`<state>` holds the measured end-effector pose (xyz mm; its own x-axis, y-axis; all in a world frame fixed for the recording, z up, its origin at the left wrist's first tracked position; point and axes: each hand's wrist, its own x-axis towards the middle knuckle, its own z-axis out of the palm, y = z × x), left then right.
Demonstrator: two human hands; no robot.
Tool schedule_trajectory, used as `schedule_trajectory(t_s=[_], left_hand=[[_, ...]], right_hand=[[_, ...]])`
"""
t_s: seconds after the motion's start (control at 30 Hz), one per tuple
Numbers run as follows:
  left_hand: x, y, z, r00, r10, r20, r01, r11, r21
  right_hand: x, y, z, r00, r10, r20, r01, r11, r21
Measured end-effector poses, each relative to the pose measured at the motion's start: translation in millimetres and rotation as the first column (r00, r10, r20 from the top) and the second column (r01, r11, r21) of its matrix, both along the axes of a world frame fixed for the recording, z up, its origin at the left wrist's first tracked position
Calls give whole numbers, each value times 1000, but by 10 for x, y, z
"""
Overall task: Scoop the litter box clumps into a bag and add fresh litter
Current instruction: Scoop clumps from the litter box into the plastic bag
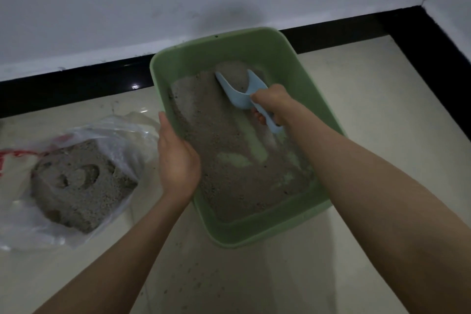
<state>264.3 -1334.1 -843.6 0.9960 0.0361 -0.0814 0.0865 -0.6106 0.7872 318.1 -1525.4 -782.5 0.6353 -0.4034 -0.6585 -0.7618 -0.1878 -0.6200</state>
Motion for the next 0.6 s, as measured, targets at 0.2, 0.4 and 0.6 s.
schedule_trajectory(t_s=[0.2,0.4,0.6], left_hand=[[9,-7,-27,998,40,38,-39,999,-28],[-4,-28,11,998,54,18,-54,999,-2],[-5,-39,38,997,73,27,-73,997,-4]], right_hand=[[-55,-98,-204,940,341,24,-288,827,-483],[-289,9,-140,684,716,-139,-487,307,-818],[-413,-317,237,741,626,-243,-418,146,-897]])
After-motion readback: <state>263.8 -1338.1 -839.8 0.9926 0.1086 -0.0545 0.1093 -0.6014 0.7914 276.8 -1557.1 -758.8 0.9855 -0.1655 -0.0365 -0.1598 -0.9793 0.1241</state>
